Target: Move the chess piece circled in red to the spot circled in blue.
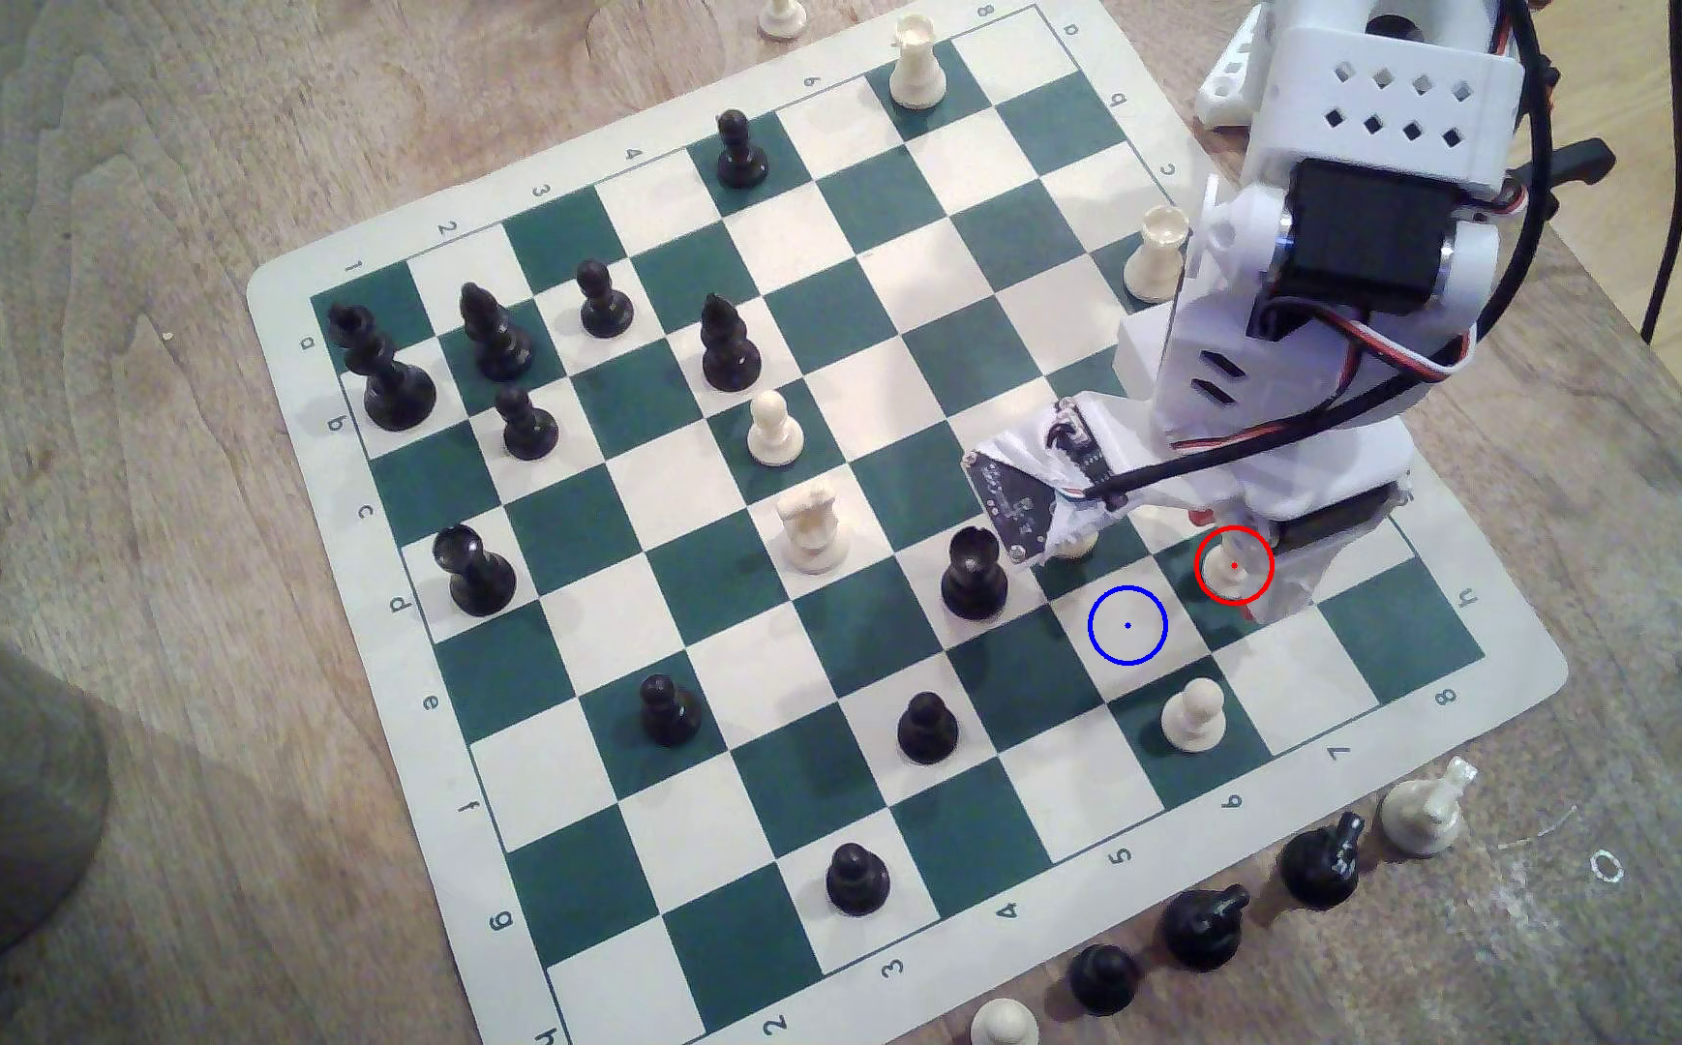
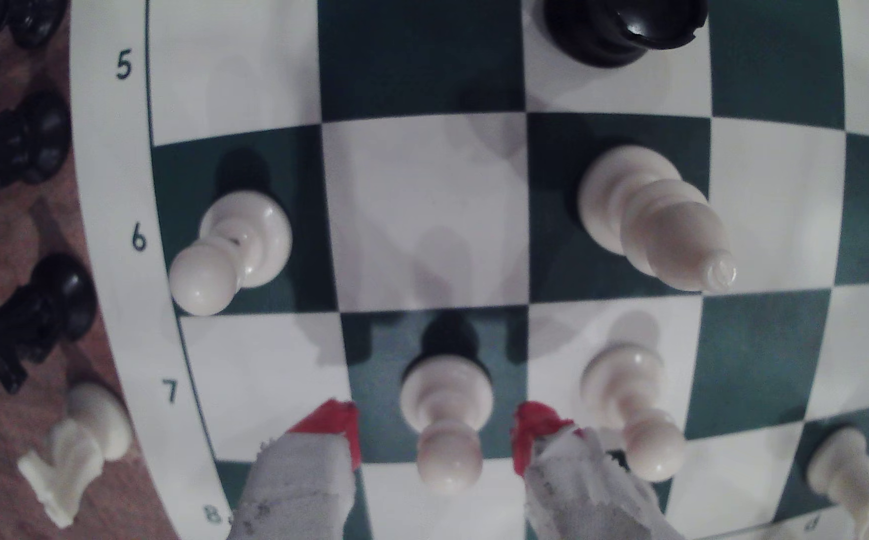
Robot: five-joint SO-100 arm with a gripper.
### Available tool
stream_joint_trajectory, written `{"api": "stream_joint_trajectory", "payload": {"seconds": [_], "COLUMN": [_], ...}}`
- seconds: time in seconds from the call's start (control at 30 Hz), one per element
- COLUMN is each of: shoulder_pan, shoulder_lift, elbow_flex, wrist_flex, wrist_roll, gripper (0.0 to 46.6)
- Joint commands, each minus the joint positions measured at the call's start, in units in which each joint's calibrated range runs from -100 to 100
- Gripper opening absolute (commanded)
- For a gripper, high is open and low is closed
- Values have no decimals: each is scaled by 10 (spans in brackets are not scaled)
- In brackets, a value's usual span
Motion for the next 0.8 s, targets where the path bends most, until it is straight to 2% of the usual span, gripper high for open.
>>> {"api": "stream_joint_trajectory", "payload": {"seconds": [0.0,0.23,0.33,0.37,0.43,0.6,0.77], "shoulder_pan": [5,10,12,12,12,12,12], "shoulder_lift": [-4,-4,-7,-7,-8,-8,-8], "elbow_flex": [2,21,21,21,22,22,27], "wrist_flex": [-8,-26,-31,-31,-31,-27,-26], "wrist_roll": [-3,-1,-1,0,0,0,1], "gripper": [170,159,123,98,96,148,172]}}
